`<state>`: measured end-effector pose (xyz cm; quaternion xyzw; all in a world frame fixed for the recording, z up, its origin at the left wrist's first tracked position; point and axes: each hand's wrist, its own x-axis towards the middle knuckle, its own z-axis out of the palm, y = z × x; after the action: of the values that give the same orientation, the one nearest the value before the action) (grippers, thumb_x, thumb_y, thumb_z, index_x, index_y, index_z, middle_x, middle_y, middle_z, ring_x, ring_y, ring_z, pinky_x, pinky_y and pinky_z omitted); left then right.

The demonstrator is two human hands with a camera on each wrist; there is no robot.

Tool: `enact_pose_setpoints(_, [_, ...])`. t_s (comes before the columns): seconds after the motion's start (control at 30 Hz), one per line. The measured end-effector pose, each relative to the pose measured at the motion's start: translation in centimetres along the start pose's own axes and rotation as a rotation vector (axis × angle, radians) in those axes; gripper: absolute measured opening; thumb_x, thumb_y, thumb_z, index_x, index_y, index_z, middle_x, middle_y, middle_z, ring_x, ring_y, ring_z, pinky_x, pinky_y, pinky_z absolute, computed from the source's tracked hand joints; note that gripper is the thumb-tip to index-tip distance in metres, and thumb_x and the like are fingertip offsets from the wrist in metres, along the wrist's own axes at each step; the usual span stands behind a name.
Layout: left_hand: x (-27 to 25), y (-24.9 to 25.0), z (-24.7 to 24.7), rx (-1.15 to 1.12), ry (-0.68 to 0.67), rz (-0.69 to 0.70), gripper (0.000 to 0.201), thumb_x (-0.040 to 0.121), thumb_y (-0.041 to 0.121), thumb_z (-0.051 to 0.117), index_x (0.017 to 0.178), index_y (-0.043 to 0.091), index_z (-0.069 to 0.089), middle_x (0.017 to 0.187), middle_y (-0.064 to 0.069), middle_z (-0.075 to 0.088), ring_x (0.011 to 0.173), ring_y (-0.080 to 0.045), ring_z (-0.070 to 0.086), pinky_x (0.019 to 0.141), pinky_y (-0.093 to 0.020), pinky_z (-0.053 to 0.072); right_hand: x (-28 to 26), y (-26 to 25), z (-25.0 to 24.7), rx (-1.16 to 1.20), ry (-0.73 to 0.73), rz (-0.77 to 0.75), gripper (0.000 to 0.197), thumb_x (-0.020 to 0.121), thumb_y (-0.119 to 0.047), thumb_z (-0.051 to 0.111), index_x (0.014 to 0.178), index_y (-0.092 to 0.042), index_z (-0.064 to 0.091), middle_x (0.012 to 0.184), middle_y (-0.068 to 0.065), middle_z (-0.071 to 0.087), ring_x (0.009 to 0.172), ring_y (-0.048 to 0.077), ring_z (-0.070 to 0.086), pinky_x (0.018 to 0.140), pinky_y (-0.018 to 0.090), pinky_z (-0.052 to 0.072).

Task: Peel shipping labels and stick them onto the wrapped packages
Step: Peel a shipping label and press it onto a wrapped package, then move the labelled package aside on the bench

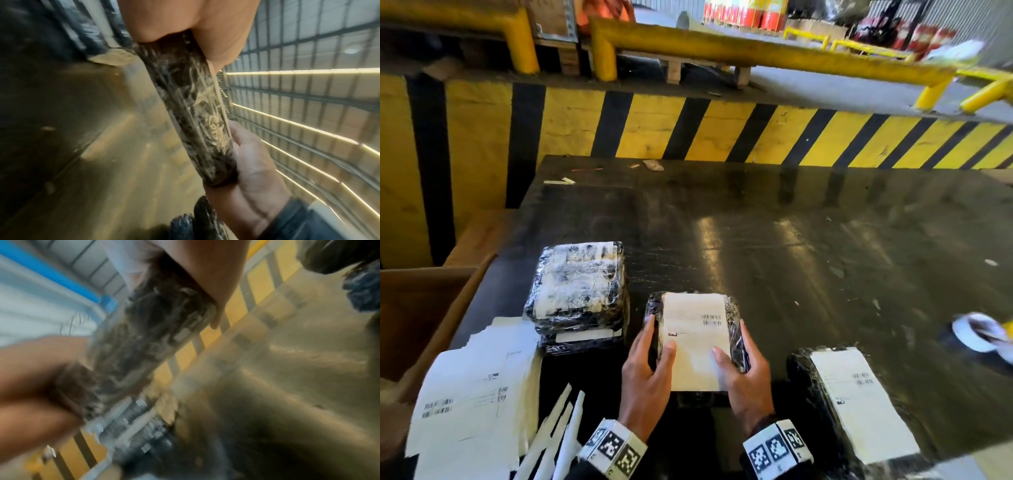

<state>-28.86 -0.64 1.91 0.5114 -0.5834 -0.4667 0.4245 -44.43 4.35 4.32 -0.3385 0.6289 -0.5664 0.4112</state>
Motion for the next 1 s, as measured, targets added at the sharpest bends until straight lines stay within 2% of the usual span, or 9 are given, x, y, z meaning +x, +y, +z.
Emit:
enact_pose_setpoints(0.07, [-0.4, 1.3, 0.7, 0.037, -0.032, 0.072, 0.066, 0.089, 0.046, 0.052, 0.145, 0.038, 0.019, 0.148, -0.005, 0.038, 0.125, -0.018, 0.049, 0.094, -0.040, 0.052, -0.6, -0.9, -1.1, 0.003, 0.065, -0.046, 0.068, 0.083, -0.009, 0.070, 0.142, -0.021, 0.040, 0.111, -0.003, 0.070, 0.097, 0.005, 0.068, 0.081, 0.020, 0.055])
enact_pose_setpoints(0.13, [-0.9, 2.8, 1.9, 0.051, -0.063, 0.106, 0.066, 0.092, 0.039, 0.050, 0.148, 0.030, 0.016, 0.148, -0.004, 0.037, 0.121, -0.015, 0.051, 0.086, -0.021, 0.054, -0.8, -1.4, -2.7, -0.012, 0.086, -0.072, 0.072, 0.078, -0.021, 0.074, 0.142, -0.025, 0.041, 0.119, -0.001, 0.068, 0.106, 0.011, 0.065, 0.095, 0.035, 0.052])
enact_pose_setpoints(0.17, [-1.4, 3.7, 2.9, 0.053, -0.071, 0.117, 0.065, 0.093, 0.035, 0.050, 0.149, 0.027, 0.016, 0.148, -0.003, 0.036, 0.117, -0.012, 0.052, 0.078, -0.011, 0.052, -1.1, -1.9, -3.9, -0.004, 0.092, -0.075, 0.073, 0.077, -0.023, 0.074, 0.142, -0.026, 0.041, 0.119, -0.001, 0.067, 0.107, 0.013, 0.065, 0.097, 0.040, 0.051])
enact_pose_setpoints(0.23, [-2.6, 5.3, 5.0, 0.061, -0.075, 0.128, 0.064, 0.094, 0.030, 0.050, 0.150, 0.024, 0.018, 0.145, -0.004, 0.038, 0.107, -0.008, 0.055, 0.067, -0.002, 0.046, -1.4, -2.8, -6.5, 0.010, 0.094, -0.087, 0.069, 0.079, -0.018, 0.074, 0.141, -0.023, 0.043, 0.114, -0.003, 0.070, 0.102, 0.012, 0.067, 0.094, 0.038, 0.053])
enact_pose_setpoints(0.37, [-5.1, 7.9, 9.9, 0.043, -0.057, 0.138, 0.061, 0.095, 0.028, 0.050, 0.148, 0.025, 0.021, 0.139, -0.002, 0.043, 0.101, -0.007, 0.057, 0.067, -0.008, 0.049, -1.7, -3.9, -12.4, -0.018, 0.080, -0.128, 0.062, 0.083, -0.010, 0.070, 0.139, -0.021, 0.046, 0.106, -0.004, 0.072, 0.091, 0.008, 0.070, 0.074, 0.021, 0.057])
enact_pose_setpoints(0.5, [-7.8, 9.5, 16.2, 0.044, 0.000, 0.117, 0.061, 0.095, 0.030, 0.050, 0.148, 0.021, 0.023, 0.137, -0.002, 0.045, 0.108, -0.008, 0.053, 0.084, -0.019, 0.048, -1.7, -4.3, -19.0, -0.047, 0.038, -0.111, 0.060, 0.083, -0.010, 0.069, 0.138, -0.018, 0.047, 0.106, -0.003, 0.073, 0.094, 0.013, 0.070, 0.087, 0.037, 0.056])
enact_pose_setpoints(0.67, [-10.9, 9.9, 22.1, 0.061, 0.031, 0.077, 0.068, 0.087, 0.048, 0.043, 0.148, 0.023, 0.025, 0.132, -0.003, 0.049, 0.108, -0.014, 0.056, 0.091, -0.040, 0.052, -1.4, -3.4, -25.1, -0.011, -0.035, -0.070, 0.061, 0.083, -0.006, 0.068, 0.139, -0.016, 0.045, 0.105, 0.000, 0.073, 0.094, 0.014, 0.070, 0.083, 0.031, 0.056])
enact_pose_setpoints(0.87, [-12.6, 9.1, 25.0, 0.099, 0.087, -0.011, 0.077, 0.082, 0.055, 0.040, 0.149, 0.024, 0.020, 0.140, -0.004, 0.043, 0.114, -0.014, 0.053, 0.095, -0.039, 0.050, -0.1, -1.3, -27.6, -0.087, -0.086, -0.011, 0.076, 0.071, -0.030, 0.076, 0.140, -0.024, 0.042, 0.111, -0.003, 0.071, 0.099, 0.013, 0.069, 0.095, 0.042, 0.052])
enact_pose_setpoints(1.0, [-13.7, 7.7, 25.4, 0.131, 0.107, -0.041, 0.072, 0.088, 0.048, 0.046, 0.150, 0.022, 0.019, 0.148, -0.004, 0.036, 0.126, -0.014, 0.046, 0.102, -0.041, 0.045, -0.3, 0.3, -27.7, -0.084, -0.128, 0.020, 0.071, 0.080, -0.017, 0.072, 0.143, -0.021, 0.039, 0.114, 0.001, 0.069, 0.101, 0.014, 0.068, 0.094, 0.042, 0.052])
